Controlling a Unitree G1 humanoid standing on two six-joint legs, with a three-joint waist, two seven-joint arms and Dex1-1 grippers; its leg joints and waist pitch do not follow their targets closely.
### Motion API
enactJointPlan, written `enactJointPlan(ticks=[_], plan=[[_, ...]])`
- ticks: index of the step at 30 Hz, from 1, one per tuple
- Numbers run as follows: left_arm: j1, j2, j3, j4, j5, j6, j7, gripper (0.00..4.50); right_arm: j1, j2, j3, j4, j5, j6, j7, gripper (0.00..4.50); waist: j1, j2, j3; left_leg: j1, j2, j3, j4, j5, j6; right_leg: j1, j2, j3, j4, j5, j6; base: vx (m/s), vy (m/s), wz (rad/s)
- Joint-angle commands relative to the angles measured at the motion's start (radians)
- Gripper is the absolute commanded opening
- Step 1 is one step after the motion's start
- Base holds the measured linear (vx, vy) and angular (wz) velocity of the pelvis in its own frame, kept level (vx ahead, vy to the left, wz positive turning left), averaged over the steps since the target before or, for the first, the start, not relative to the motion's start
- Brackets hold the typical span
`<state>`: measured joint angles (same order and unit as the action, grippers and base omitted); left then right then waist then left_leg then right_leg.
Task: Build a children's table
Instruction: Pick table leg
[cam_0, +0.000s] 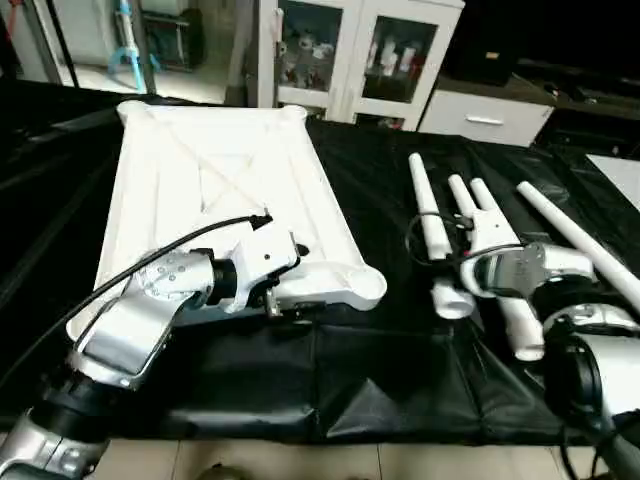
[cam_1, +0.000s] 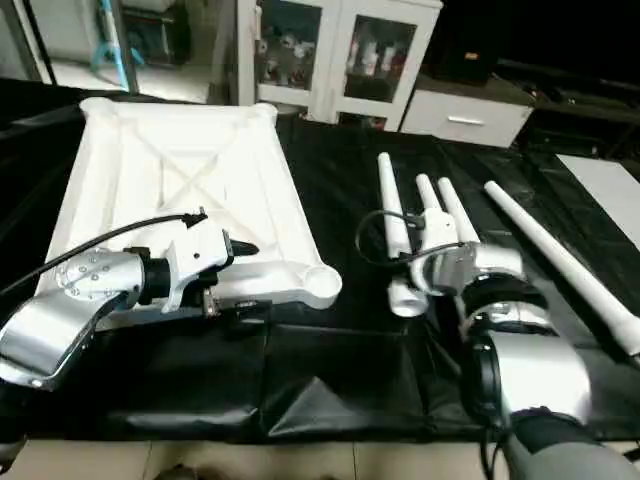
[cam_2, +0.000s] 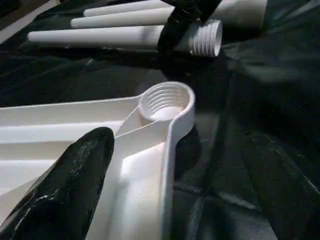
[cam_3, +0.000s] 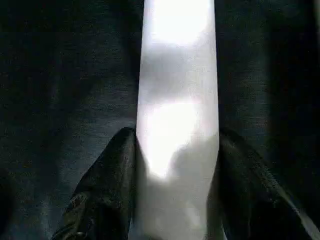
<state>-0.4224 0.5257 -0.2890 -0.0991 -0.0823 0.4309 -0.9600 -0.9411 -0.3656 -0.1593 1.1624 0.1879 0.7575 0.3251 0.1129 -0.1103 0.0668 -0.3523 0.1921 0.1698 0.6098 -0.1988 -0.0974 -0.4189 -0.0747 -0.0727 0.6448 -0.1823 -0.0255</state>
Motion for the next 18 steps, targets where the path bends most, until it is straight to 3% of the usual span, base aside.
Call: enactJointPlan(ticks=[1,3,7,11,16,17,18], plan=[[0.007,-0.007,-0.005,-0.022,-0.007,0.012,-0.01,4.5,0.006,-0.022,0.035,-0.053,-0.026,0.019,0.03,1.88,0.0,0.023,-0.069,-0.003,0.031,-0.009,-0.078,-0.224,-0.062,0.054,-0.07,0.048,-0.084,-0.292,-0.147,0.0,0.0,0.0],[0.011,-0.011,-0.01,-0.029,-0.012,0.024,-0.007,4.5,0.024,-0.025,0.063,-0.079,-0.04,0.037,0.065,1.88,-0.002,0.026,-0.069,-0.004,0.032,-0.01,-0.078,-0.202,-0.059,0.055,-0.068,0.049,-0.08,-0.262,-0.151,0.0,0.0,0.0],[0.014,-0.01,-0.017,-0.037,-0.014,0.037,-0.003,4.5,0.045,-0.02,0.063,-0.089,-0.038,0.043,0.08,1.88,-0.003,0.025,-0.07,-0.001,0.033,-0.007,-0.076,-0.192,-0.054,0.055,-0.069,0.05,-0.08,-0.238,-0.165,0.0,0.0,0.0],[0.021,-0.021,-0.002,-0.045,-0.024,0.032,0.019,4.5,0.073,-0.014,0.042,-0.15,-0.023,-0.009,0.063,1.88,-0.001,0.029,-0.069,0.001,0.033,-0.008,-0.078,-0.2,-0.058,0.055,-0.067,0.049,-0.08,-0.231,-0.167,0.0,0.0,0.0],[0.004,-0.099,0.061,-0.004,-0.016,-0.009,0.138,4.5,0.164,0.01,0.008,-0.365,0.016,-0.192,0.091,1.88,0.007,0.026,-0.069,-0.001,0.034,-0.007,-0.077,-0.195,-0.046,0.059,-0.071,0.051,-0.086,-0.233,-0.144,0.0,0.0,0.0],[-0.007,-0.132,0.091,0.01,-0.025,-0.001,0.183,4.5,0.199,0.019,0.007,-0.431,0.022,-0.244,0.108,1.88,0.004,0.023,-0.071,-0.001,0.034,-0.008,-0.077,-0.187,-0.044,0.059,-0.07,0.05,-0.082,-0.228,-0.147,0.0,0.0,0.0],[-0.037,-0.198,0.161,0.034,-0.057,0.019,0.27,4.5,0.265,0.041,-0.001,-0.56,0.038,-0.359,0.14,1.88,0.006,0.025,-0.069,-0.002,0.033,-0.006,-0.078,-0.184,-0.036,0.059,-0.068,0.05,-0.086,-0.222,-0.143,0.0,0.0,0.0]])
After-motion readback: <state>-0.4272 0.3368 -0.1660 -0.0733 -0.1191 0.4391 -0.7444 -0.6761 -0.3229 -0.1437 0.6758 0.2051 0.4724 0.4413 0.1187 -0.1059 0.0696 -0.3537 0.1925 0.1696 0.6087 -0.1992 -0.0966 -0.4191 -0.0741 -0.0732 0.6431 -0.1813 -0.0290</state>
